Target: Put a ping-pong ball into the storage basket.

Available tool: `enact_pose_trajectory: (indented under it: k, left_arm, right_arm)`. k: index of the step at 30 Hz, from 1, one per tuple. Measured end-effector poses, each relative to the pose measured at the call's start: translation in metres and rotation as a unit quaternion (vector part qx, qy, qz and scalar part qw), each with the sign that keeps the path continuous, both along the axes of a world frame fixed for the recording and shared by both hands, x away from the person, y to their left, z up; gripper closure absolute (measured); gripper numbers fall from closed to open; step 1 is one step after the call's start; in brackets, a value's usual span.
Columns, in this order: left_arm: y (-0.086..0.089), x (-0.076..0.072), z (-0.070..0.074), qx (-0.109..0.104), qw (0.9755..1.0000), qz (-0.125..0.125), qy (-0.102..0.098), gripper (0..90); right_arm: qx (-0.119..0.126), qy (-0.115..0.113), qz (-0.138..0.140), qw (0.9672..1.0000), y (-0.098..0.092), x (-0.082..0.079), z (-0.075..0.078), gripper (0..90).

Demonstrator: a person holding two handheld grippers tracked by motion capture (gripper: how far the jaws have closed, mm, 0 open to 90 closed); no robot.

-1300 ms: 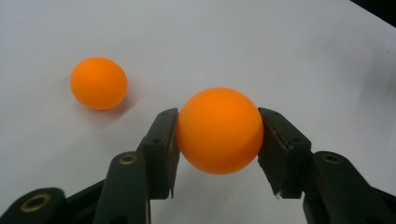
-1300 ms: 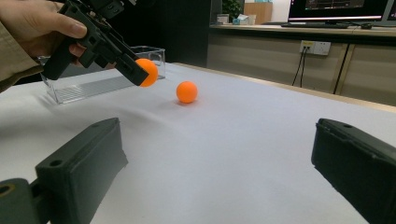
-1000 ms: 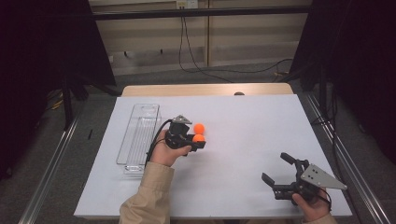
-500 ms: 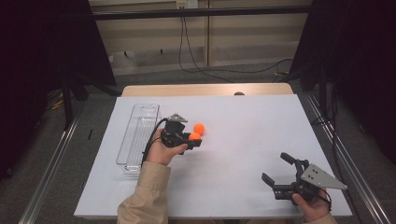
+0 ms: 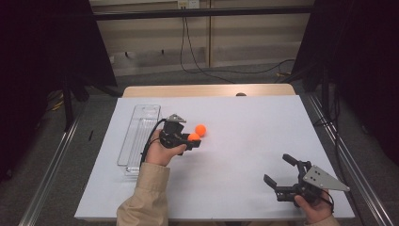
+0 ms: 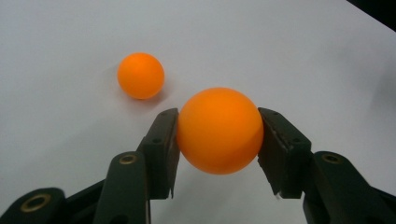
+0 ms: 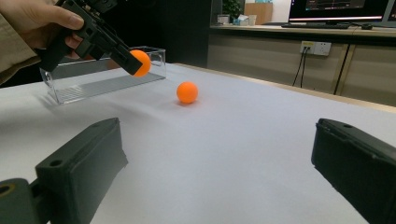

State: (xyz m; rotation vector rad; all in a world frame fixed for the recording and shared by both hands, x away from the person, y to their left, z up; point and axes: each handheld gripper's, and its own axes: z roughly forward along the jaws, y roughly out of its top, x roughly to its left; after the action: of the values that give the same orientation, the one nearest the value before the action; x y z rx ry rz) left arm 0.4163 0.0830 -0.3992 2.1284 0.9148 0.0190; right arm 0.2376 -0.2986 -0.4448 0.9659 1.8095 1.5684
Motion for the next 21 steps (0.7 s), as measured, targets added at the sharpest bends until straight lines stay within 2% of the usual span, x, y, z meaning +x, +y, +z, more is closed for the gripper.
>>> enact_pose_trajectory:
  k: [21]
  left_arm:
    - [0.012,0.001,0.005,-0.001,0.9999,0.011,-0.002,50.9]
  right_arm:
    - [0.0,0.0,0.0,1.0,0.0,0.0,0.0,2.1]
